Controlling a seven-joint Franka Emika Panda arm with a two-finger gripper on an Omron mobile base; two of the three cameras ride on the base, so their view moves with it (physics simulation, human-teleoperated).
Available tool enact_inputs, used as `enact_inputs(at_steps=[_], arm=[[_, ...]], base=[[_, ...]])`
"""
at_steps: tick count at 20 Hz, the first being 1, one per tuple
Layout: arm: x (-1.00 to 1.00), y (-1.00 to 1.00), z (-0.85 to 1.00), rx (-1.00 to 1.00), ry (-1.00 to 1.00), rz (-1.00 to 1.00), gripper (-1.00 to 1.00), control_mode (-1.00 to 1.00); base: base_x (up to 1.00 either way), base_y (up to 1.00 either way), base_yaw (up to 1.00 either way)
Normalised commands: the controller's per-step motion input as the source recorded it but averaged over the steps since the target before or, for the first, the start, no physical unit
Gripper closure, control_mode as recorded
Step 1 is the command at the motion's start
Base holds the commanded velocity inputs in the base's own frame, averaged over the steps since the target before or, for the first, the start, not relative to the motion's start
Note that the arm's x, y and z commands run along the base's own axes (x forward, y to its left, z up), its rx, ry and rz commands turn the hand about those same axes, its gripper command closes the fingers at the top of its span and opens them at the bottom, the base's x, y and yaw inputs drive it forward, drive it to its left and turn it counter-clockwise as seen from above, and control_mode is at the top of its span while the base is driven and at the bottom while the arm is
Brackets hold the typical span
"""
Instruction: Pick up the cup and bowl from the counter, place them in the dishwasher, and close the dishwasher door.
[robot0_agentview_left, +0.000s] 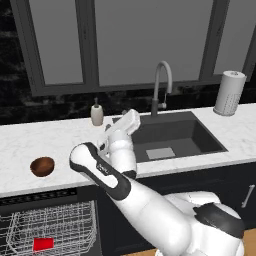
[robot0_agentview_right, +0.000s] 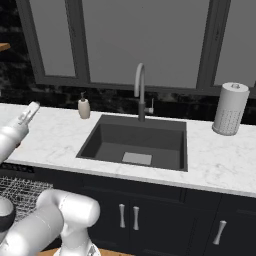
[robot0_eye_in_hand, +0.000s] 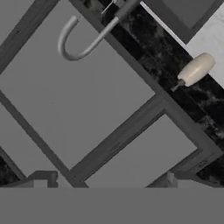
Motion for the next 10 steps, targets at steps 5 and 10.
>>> enact_inputs(at_steps=[5, 10], arm=[[-0.68, 0.18, 0.91, 0.59, -0.01, -0.43, -1.0, -1.0], [-0.92, -0.29, 0.76, 0.1, 0.0, -0.33, -1.0, -1.0]], base=[[0.0, 0.0, 0.0], [0.0, 0.0, 0.0]])
